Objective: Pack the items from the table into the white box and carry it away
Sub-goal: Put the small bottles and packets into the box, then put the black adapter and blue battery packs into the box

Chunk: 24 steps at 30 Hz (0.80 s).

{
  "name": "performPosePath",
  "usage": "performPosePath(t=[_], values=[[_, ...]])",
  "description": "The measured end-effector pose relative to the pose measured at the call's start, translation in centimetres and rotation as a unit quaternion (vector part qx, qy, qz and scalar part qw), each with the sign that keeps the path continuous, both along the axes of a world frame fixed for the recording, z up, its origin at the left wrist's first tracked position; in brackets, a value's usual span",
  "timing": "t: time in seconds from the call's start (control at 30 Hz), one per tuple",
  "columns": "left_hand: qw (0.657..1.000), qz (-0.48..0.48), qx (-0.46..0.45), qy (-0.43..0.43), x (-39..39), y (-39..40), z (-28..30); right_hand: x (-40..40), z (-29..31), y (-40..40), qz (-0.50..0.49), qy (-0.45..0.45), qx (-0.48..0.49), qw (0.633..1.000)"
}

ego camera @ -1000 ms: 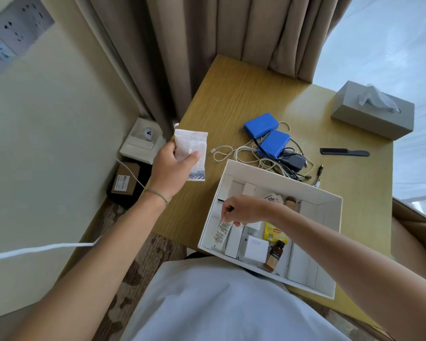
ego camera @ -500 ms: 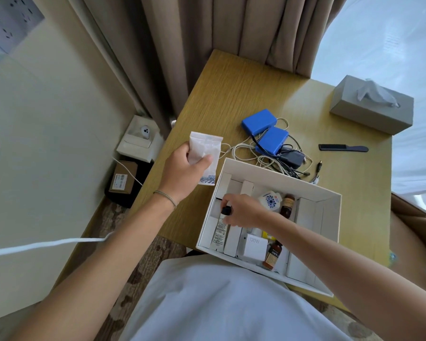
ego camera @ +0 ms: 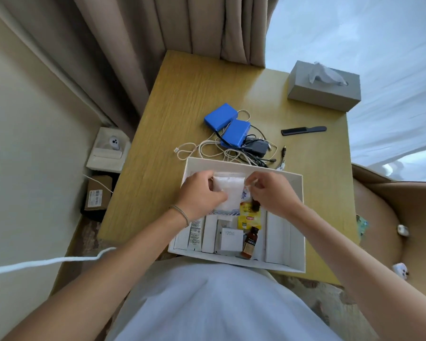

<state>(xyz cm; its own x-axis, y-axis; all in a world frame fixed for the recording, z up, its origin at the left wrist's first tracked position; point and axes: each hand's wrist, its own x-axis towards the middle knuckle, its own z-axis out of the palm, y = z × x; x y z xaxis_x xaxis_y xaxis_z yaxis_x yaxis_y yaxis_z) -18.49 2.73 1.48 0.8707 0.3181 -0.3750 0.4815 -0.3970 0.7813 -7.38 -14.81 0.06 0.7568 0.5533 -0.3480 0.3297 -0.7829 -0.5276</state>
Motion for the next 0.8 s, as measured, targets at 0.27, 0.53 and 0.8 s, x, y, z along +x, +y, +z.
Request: performPosePath(t=[0.27, 0.53, 0.8], values=[[0.982, -0.155, -0.012, 0.110, 1.9, -6.3, -4.7, 0.3, 2.4, -3.3, -0.067, -0.029, 0.030, 0.997], [0.961, -0.235, 0.087, 0.113, 2.0, -9.7, -5.7, 0.0, 2.3, -4.3, -0.091, -0.020, 0.052, 0.994], [0.955, -0.191, 0.208, -0.092, 2.8, -9.2, -2.7, 2.2, 2.9, -4.4, -0.115, -0.011, 0.113, 0.987]])
